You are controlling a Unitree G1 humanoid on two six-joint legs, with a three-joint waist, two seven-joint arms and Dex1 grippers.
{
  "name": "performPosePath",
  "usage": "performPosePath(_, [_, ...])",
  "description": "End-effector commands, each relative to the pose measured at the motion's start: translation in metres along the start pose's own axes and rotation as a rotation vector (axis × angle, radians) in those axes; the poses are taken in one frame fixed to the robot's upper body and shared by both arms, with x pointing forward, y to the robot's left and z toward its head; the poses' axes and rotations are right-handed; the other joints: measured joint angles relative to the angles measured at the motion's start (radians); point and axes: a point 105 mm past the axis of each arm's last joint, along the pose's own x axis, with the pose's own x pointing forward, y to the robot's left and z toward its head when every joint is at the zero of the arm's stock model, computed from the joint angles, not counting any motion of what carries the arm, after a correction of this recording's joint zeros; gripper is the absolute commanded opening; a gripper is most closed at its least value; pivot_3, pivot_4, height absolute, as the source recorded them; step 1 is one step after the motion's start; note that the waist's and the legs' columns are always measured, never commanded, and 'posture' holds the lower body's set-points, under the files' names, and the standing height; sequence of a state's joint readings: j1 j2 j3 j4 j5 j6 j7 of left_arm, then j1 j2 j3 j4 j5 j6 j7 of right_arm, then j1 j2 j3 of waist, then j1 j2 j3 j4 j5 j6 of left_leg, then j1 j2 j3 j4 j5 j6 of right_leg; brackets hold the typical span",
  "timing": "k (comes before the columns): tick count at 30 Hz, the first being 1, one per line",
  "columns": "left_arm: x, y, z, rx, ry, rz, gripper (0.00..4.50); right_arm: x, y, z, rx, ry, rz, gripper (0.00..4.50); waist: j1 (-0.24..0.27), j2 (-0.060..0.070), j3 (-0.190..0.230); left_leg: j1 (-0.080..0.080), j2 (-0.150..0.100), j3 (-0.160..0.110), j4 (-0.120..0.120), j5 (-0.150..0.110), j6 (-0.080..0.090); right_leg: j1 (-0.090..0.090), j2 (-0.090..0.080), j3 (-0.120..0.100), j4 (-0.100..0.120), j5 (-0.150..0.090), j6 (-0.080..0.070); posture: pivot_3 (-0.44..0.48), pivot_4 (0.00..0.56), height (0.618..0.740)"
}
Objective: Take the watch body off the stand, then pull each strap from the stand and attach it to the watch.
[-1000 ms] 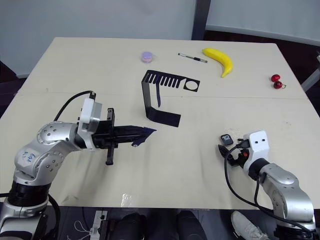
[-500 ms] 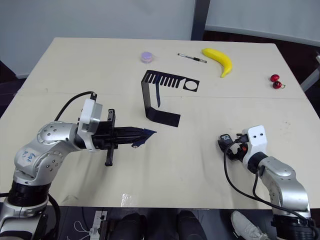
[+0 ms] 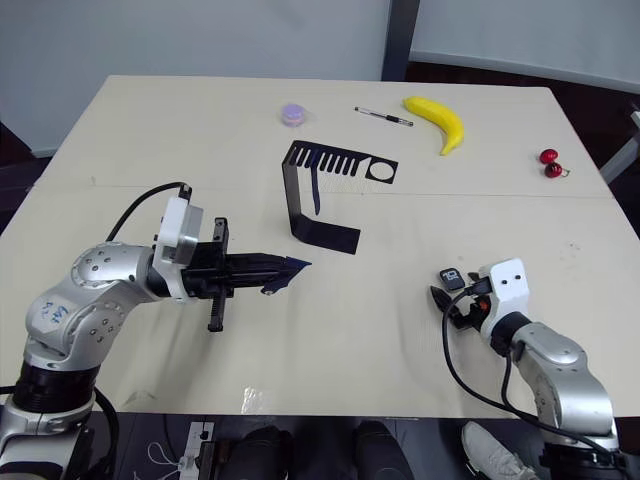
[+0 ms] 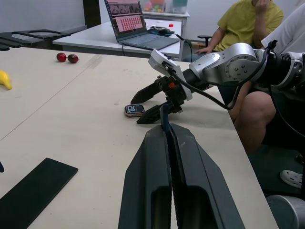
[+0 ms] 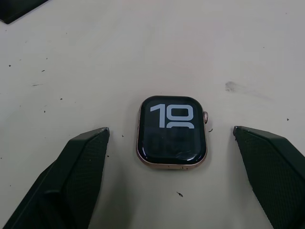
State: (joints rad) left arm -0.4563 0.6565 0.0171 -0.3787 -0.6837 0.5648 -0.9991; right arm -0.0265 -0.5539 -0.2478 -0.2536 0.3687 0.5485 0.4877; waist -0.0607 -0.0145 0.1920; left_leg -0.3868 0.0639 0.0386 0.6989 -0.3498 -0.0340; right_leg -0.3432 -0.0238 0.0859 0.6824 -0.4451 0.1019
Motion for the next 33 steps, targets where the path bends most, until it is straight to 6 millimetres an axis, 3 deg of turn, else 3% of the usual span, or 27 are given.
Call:
performPosePath(1, [0.001,-0.004,0.006,0.022,-0.016,-0.025,0.0,0.002,-0.001,-0.011,0.006,0.035,-0.012,4.42,-0.001,0.0,0.0,0.0,0.0,0.0,0.0,0.0,0.0,0.0,0.0,0.0,0.0,0.0,0.0,0.0,0.15,0.74])
performPosePath(2, [0.002,-0.004,0.006,0.022,-0.016,-0.028,0.0,0.003,-0.003,-0.011,0.003,0.037,-0.016,4.42,-0.001,-0.001,0.0,0.0,0.0,0.0,0.0,0.0,0.0,0.0,0.0,0.0,0.0,0.0,0.0,0.0,0.15,0.74])
performPosePath(5, [0.003,-0.003,0.006,0.02,-0.017,-0.032,0.0,0.006,-0.004,-0.012,0.004,0.036,-0.013,3.61,-0.001,-0.001,-0.001,0.0,0.0,0.0,0.0,0.0,0.0,0.0,0.0,0.0,0.0,0.0,0.0,0.0,0.15,0.74])
performPosePath(9, [0.002,-0.002,0.006,0.015,-0.011,-0.027,0.0,0.005,-0.003,-0.011,0.023,0.027,0.004,1.72,0.001,-0.001,-0.001,0.0,0.0,0.0,0.001,0.0,0.0,0.001,0.0,0.0,0.0,0.0,0.0,0.0,0.15,0.74])
performPosePath(10, [0.002,-0.002,0.006,0.014,-0.01,-0.027,0.0,0.005,-0.003,-0.01,0.027,0.024,0.007,1.58,0.001,-0.001,-0.001,0.0,0.0,0.0,0.001,0.0,0.0,0.001,-0.001,0.0,0.0,0.0,0.0,0.0,0.15,0.74])
performPosePath(14, [0.0,-0.002,0.006,0.006,-0.014,-0.015,0.0,0.004,-0.002,-0.002,0.083,-0.012,0.013,1.59,0.002,-0.002,-0.001,0.0,0.0,0.0,0.001,0.0,0.0,0.001,-0.001,0.0,0.0,0.0,0.0,0.0,0.15,0.74])
performPosePath(19, [-0.003,0.0,0.008,0.016,-0.01,-0.004,0.0,-0.003,0.009,0.022,0.092,-0.084,0.139,1.59,0.002,-0.002,-0.001,0.0,0.0,0.0,0.0,0.0,0.0,0.0,-0.001,0.0,0.0,0.0,0.0,0.0,0.15,0.74])
performPosePath(23, [-0.013,0.014,0.018,0.135,0.022,0.033,0.0,-0.016,0.046,0.064,0.199,-0.134,0.456,1.59,-0.001,-0.001,0.0,0.0,0.0,0.001,0.0,0.0,0.0,0.0,0.0,0.0,0.0,0.0,0.0,0.0,0.15,0.74])
performPosePath(25, [-0.017,0.018,0.019,0.231,0.08,0.019,0.0,-0.022,0.068,0.076,0.27,-0.115,0.611,1.59,-0.002,-0.001,0.0,0.0,0.0,0.001,0.0,0.0,0.0,-0.001,0.0,0.0,0.001,0.0,0.0,0.0,0.15,0.74])
performPosePath(29, [-0.023,0.021,0.023,0.401,0.173,-0.041,0.0,-0.026,0.098,0.087,0.495,-0.042,0.83,1.59,-0.001,-0.001,0.0,0.0,0.001,-0.001,0.0,0.0,0.0,0.0,0.001,-0.001,0.0,0.0,0.0,0.0,0.15,0.74])
performPosePath(33, [-0.027,0.019,0.023,0.507,0.237,-0.099,0.0,-0.022,0.113,0.09,0.601,0.01,0.918,1.59,0.001,-0.001,0.0,-0.001,0.0,0.0,0.0,0.0,0.001,-0.001,-0.001,-0.002,0.0,0.0,0.0,0.0,0.15,0.74])
